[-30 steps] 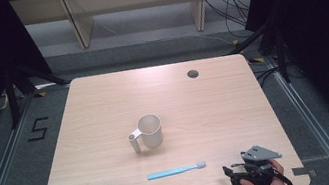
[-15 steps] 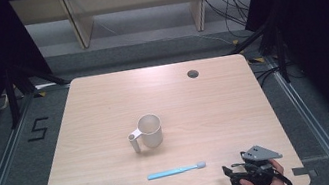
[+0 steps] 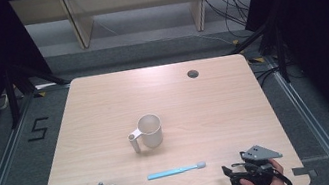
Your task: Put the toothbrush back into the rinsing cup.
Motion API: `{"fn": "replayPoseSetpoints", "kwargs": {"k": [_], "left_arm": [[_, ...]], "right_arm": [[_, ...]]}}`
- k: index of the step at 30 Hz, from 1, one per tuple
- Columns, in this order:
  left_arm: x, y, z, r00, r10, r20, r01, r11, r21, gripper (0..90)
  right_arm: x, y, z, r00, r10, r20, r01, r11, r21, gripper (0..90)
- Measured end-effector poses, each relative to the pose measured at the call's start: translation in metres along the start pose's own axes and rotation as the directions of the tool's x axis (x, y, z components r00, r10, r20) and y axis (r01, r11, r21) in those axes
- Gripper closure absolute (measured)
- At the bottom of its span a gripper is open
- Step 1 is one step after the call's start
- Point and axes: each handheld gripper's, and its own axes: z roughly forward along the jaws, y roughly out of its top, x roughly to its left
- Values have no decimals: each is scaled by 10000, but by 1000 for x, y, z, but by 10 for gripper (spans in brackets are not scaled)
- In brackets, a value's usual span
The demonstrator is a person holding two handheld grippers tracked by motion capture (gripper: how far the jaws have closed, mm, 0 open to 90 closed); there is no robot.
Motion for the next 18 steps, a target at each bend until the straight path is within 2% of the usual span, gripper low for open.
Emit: {"fn": "replayPoseSetpoints", "kwargs": {"k": [9, 10, 12, 15, 17, 18], "left_arm": [[-1, 13, 10, 9994, 306, 186, -306, 9995, -11, 176], [-1, 14, 10, 9987, 495, 103, -496, 9987, 133, 176], [-2, 16, 14, 9989, 416, 203, -417, 9991, 86, 179], [-2, 20, 17, 9977, 646, 182, -650, 9977, 195, 180], [-1, 23, 20, 9979, 613, 214, -617, 9979, 177, 180], [-1, 25, 22, 9975, 642, 289, -649, 9976, 237, 180]], "right_arm": [[0, 0, 0, 10000, -35, 4, 35, 9999, -108, 186], [0, 0, 1, 9999, -15, -132, 14, 10000, -57, 186], [1, 0, 1, 9999, -97, -121, 96, 9999, -102, 186], [1, 0, 0, 9999, -39, -123, 38, 10000, -71, 186], [0, 0, 0, 9999, -140, -22, 139, 9999, -84, 186], [0, 0, 0, 10000, -46, -85, 46, 10000, -66, 186]]}}
